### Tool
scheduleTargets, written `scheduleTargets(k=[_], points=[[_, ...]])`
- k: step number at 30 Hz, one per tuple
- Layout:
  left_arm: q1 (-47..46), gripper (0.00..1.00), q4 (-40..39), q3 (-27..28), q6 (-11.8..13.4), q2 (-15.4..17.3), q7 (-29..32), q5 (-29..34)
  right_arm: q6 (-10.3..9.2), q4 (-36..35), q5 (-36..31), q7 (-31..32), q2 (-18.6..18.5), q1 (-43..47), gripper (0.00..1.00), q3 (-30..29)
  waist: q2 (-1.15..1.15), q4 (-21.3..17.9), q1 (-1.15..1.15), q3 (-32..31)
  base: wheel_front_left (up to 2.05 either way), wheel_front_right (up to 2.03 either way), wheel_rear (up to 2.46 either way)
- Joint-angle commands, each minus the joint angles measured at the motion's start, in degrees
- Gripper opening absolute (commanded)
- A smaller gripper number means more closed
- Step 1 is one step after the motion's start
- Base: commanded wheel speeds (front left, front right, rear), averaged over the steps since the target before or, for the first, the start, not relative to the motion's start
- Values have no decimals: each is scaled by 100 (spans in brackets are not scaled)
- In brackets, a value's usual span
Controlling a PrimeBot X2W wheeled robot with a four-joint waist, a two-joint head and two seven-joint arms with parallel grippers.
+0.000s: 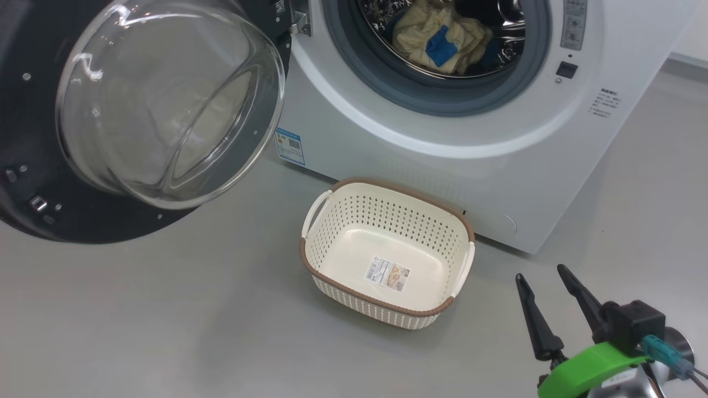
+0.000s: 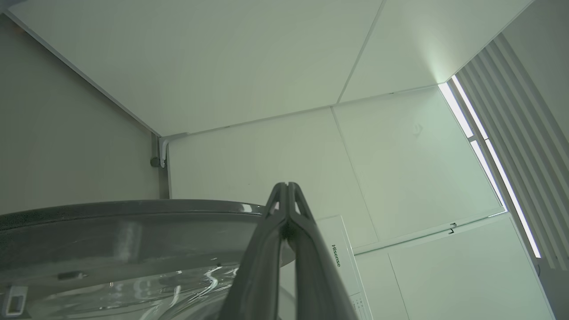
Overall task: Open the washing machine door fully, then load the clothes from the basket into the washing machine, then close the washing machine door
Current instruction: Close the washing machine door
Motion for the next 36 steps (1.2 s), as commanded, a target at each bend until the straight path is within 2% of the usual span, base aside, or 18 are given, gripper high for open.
scheduleTargets(k=[1, 15, 26, 36], points=[[-378, 0, -5, 199, -95, 356, 89, -66, 2, -246, -52, 28, -66, -301, 100, 98, 0, -102, 0, 87, 0, 0, 0], [-578, 0, 1177, 577, -134, 279, -236, 6, 2, -557, -252, 369, -67, -371, 100, 169, 0, -483, 0, 355, 0, 0, 0], [-499, 0, 1513, 767, -134, 226, -396, 123, 2, -697, -257, 479, -121, -378, 100, 190, 0, -655, 0, 480, 0, 0, 0], [-433, 0, 1720, 645, -135, 310, -142, 271, 2, -733, -218, 545, -123, -351, 100, 239, 0, -741, 0, 438, 0, 0, 0]])
